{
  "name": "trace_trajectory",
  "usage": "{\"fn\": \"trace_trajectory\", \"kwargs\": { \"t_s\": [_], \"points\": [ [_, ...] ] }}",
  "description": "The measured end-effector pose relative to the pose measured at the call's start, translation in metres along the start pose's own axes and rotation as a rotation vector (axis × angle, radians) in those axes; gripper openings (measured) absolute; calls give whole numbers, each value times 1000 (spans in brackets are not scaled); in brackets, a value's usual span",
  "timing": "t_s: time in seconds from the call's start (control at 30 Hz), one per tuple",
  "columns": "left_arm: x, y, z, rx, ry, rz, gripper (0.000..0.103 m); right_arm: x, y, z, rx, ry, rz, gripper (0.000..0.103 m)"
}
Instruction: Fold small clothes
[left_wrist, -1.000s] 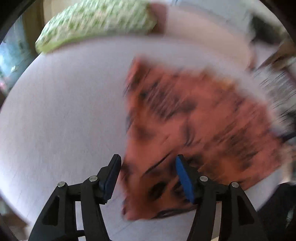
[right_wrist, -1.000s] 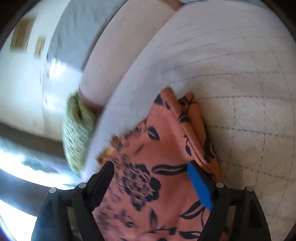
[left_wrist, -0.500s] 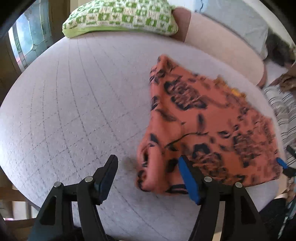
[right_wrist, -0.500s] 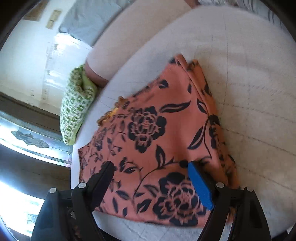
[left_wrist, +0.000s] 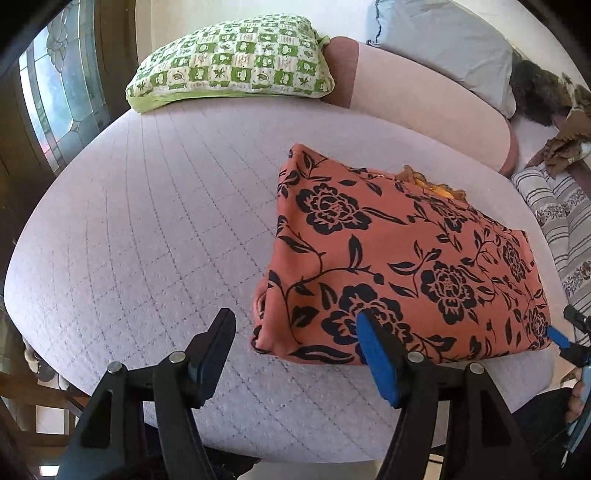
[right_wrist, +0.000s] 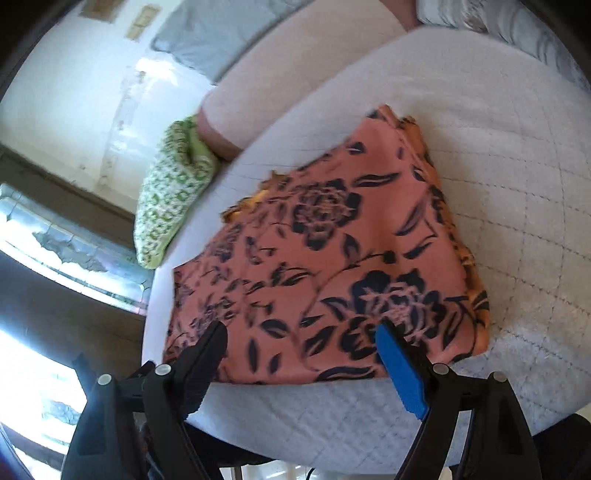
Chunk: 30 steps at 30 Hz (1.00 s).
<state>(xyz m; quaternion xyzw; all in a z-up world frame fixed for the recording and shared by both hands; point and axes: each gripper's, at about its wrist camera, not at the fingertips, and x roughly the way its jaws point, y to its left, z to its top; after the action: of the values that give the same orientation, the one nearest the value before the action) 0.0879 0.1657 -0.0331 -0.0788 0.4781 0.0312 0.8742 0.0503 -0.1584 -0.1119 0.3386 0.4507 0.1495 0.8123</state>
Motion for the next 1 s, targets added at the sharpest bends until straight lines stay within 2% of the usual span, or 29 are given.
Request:
{"fn": "trace_trajectory", "kwargs": {
  "t_s": [0.07, 0.13, 0.2, 0.37, 0.43, 0.47, 0.53, 0.57, 0.7, 0.83, 1.0],
  "points": [
    [1, -1, 0, 3, 0, 1, 69, 10, -7, -1, 24, 20, -4, 87],
    [5, -3, -1, 8, 10, 17, 69, 26, -30, -3, 98, 62, -36, 87],
    [8, -3, -2, 16, 11, 33, 69, 13, -34, -4, 163, 33, 10, 87],
    [23, -5, -7, 19, 16, 45, 71, -3, -13, 4, 67, -17, 25, 88],
    [50, -4, -16, 55, 113, 109, 72, 2, -26, 3, 99, -8, 7, 88],
    [60, -2, -20, 58, 152, 115, 72, 13, -43, 0, 164, 31, -25, 88],
    [52, 2, -21, 27, 119, 98, 72, 11, -50, -4, 193, 6, 14, 88],
    [47, 2, -19, 20, 109, 93, 72, 5, -45, -3, 188, 3, 5, 88],
    [19, -14, -3, 41, -12, 74, 72, -23, -38, -5, 175, -65, 17, 88],
    [13, -41, 13, 62, -76, 5, 73, -28, -67, -25, 384, -72, 39, 88],
    [35, -75, 15, 104, -93, -37, 73, -10, -84, -22, 461, -80, 36, 88]
  ]
}}
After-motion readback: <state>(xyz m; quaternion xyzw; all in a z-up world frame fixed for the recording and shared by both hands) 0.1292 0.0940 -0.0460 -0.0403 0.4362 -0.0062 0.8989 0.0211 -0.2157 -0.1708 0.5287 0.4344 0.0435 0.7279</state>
